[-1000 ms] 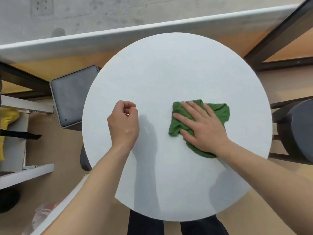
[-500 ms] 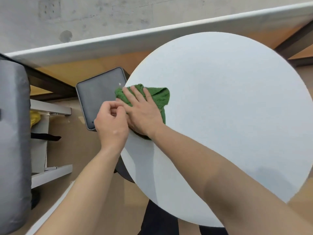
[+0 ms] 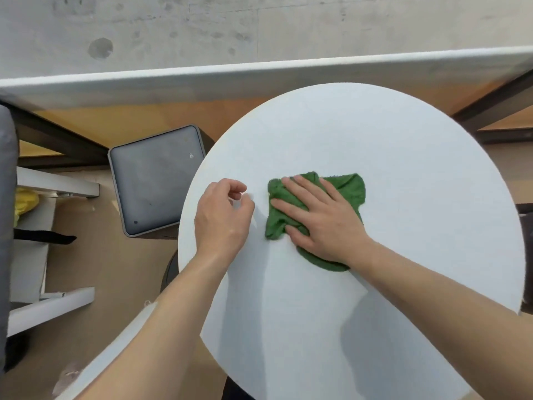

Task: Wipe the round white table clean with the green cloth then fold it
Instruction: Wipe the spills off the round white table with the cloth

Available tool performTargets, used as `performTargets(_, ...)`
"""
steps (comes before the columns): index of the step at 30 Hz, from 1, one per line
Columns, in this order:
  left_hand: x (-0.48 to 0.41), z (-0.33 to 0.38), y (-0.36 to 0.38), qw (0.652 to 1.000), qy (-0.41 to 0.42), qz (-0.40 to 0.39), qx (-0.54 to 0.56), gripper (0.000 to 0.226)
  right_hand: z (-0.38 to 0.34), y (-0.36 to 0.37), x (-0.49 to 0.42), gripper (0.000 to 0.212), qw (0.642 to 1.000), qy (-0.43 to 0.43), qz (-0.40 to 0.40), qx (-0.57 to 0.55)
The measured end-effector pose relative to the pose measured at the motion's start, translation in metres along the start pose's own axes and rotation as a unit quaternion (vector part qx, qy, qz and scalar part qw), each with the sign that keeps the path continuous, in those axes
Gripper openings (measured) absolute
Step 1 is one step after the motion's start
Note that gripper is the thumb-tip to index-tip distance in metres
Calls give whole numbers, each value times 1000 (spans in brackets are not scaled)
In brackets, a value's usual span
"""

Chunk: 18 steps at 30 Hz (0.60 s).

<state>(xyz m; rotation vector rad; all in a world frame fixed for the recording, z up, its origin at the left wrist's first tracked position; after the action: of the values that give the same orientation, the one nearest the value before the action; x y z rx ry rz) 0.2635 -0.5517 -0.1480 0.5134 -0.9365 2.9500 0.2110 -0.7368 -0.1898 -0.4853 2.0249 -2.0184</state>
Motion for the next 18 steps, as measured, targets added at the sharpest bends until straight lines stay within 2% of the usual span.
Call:
performTargets(3, -7, 10, 27, 999, 17, -6, -27, 16, 70, -6, -46, 53, 994, 106, 3, 6)
performTargets(7, -17, 31, 56, 998, 45, 1, -40, 17, 117, -13, -125, 54, 984, 180, 12, 8)
performTargets(11, -27, 53, 79, 997, 68, 21, -32, 13, 120, -18, -194, 50, 990, 137, -16, 11)
performTargets(15, -40, 75, 97, 995, 91, 32, -30, 12, 136, -18, -191, 50, 997, 79, -22, 12)
performTargets(18, -47, 94, 112, 994, 101, 22, -33, 12, 187, -20, -154, 48, 990, 138, -6, -6)
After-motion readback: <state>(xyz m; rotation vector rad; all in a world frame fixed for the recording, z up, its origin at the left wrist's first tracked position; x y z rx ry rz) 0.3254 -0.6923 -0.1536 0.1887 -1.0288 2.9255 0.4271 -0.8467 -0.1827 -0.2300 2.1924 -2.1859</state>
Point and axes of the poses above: each hand's wrist, its own x-axis away from the middle knuckle, its own y-axis out of the palm, z = x × y, the point moved 6 cm from there along -x, towards the middle knuckle, and after that the axes turned 13 degrees about x, right-handed, at the moved point
